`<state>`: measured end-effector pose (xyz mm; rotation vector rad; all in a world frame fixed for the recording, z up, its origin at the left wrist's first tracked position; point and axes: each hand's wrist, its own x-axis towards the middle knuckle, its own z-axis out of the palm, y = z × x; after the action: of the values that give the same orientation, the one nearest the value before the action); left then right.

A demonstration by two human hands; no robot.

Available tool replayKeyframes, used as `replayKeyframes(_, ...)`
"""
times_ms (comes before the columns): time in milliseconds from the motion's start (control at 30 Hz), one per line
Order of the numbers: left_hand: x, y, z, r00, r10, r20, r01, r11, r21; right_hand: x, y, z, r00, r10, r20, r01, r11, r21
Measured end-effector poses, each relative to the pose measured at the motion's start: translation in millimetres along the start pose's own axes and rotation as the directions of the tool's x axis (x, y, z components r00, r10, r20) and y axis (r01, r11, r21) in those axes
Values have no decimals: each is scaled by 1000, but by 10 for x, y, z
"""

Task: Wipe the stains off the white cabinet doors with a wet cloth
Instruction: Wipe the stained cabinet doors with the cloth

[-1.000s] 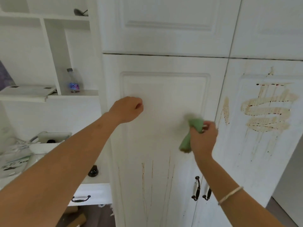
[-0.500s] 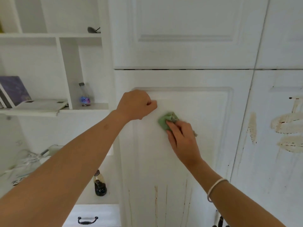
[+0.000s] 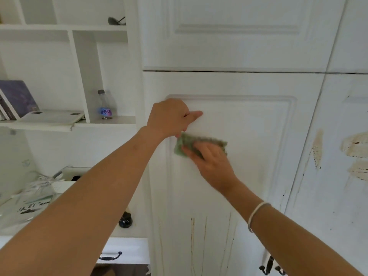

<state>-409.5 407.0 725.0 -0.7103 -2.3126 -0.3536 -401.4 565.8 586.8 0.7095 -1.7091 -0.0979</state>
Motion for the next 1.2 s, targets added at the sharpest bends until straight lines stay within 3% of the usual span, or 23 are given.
replayKeyframes(67, 21, 8, 10, 1000, 8, -21, -9, 1000, -22, 259, -1, 22, 987, 107, -123, -112, 993, -37)
replayKeyframes(167, 31, -3, -9, 1000, 6, 3, -6, 1000, -23, 127, -229, 178, 983, 146, -113, -149, 989, -17)
replayKeyframes(267, 16, -18, 0, 1000, 10, 23, -9, 1000, -26, -465, -620, 354, 997, -17, 69, 14, 999, 47)
replayKeyframes(367, 23, -30, -5, 999, 24, 27, -24, 1000, -16, -962, -799, 447, 950, -221, 221, 200, 973, 113)
replayKeyframes(500, 26, -45, -9, 999, 38, 20, -38, 999, 1, -899, -756, 415, 905, -347, 245, 330, 938, 108)
replayKeyframes(567, 15, -47, 4, 999, 36, 18, -36, 999, -3, -625, -683, 373, 952, -261, 158, 254, 965, 66)
replayKeyframes(633, 23, -43, 1, 1000, 26, 4, -26, 1000, -4, -184, -556, 348, 996, -87, 21, 87, 996, 16)
replayKeyframes(733, 40, -26, 0, 997, 67, -31, -66, 997, 28, 370, -468, 359, 980, 131, -146, -131, 991, 14)
replayKeyframes(867, 26, -43, 18, 998, 60, -21, -60, 998, 6, 356, -602, 470, 963, 193, -188, -191, 981, 28)
replayKeyframes(1000, 4, -56, 0, 1000, 26, 8, -26, 1000, -6, -132, -678, 505, 1000, -20, -13, 20, 999, 33)
replayKeyframes(1100, -23, -66, 11, 1000, 15, 17, -14, 1000, -6, -512, -550, 396, 944, -294, 151, 285, 955, 77)
replayKeyframes(1200, -35, -51, 11, 1000, -12, -10, 12, 1000, 8, -521, -198, 206, 908, -373, 190, 366, 928, 75)
